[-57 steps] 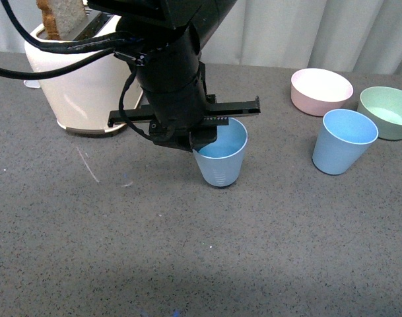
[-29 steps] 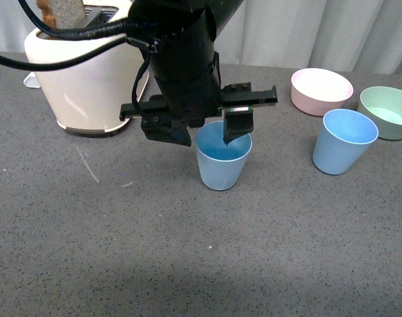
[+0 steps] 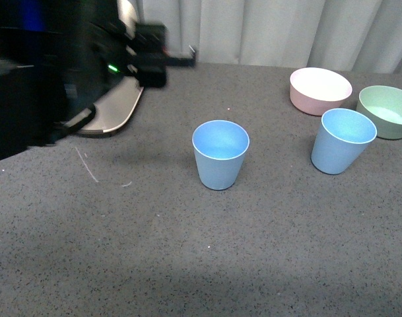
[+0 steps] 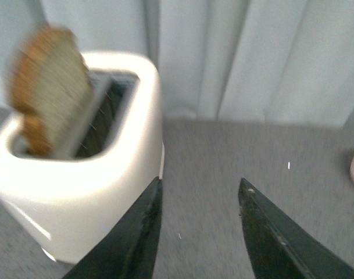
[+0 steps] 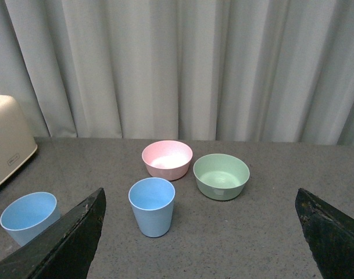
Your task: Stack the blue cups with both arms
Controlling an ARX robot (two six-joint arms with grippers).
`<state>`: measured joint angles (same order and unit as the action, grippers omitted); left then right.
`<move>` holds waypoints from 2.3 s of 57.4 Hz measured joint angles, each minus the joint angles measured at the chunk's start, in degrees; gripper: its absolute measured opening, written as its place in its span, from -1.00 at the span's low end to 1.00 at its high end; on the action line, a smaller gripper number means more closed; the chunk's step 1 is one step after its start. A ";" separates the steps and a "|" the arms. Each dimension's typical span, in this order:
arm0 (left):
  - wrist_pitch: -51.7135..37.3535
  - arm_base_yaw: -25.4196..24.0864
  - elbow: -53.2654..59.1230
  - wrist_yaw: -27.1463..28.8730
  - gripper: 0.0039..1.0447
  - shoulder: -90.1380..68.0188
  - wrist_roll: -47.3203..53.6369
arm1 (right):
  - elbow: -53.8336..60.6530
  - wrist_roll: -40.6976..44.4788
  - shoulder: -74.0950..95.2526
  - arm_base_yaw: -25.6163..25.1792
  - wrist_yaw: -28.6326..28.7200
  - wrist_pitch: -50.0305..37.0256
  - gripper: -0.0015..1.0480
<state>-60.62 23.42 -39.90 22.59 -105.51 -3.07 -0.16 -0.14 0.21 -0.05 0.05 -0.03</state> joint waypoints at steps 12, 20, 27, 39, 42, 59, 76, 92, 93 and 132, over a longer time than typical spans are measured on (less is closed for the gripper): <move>-6.95 -6.73 16.79 -6.19 -0.93 14.51 1.97 | 0.00 0.00 0.00 0.00 0.07 0.00 0.81; -6.36 -9.68 23.23 -9.57 -0.93 21.09 2.27 | 0.00 0.00 0.00 0.00 0.02 0.00 0.81; -4.90 -11.93 27.19 -11.47 -0.93 27.04 2.47 | 0.00 0.00 0.00 0.00 0.02 0.00 0.81; -0.52 -15.19 32.35 -14.36 -0.93 35.98 2.58 | 0.00 0.00 0.00 0.00 0.02 0.00 0.81; 0.76 -15.74 33.18 -15.21 -0.93 38.27 2.58 | 0.00 0.00 0.00 0.00 0.02 0.00 0.81; 12.63 -22.08 37.79 -22.01 -0.93 54.53 2.64 | 0.00 0.00 0.00 0.00 0.04 0.00 0.81; 24.39 -23.26 38.77 -22.53 -0.93 68.37 2.62 | 0.00 0.00 0.00 0.00 0.02 0.00 0.81; 40.24 -23.26 38.82 -22.56 -0.93 85.31 2.62 | 0.00 0.00 0.00 0.00 0.02 0.00 0.81; 40.72 -23.26 38.82 -22.56 -0.93 85.79 2.62 | 0.00 0.00 0.00 0.00 0.02 0.00 0.81; 60.33 -23.26 38.80 -22.60 -0.93 105.09 2.64 | 0.00 0.00 0.00 0.00 0.02 0.00 0.81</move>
<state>-0.30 0.16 -1.10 -0.01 -0.43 -0.43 -0.16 -0.14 0.21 -0.05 0.08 -0.03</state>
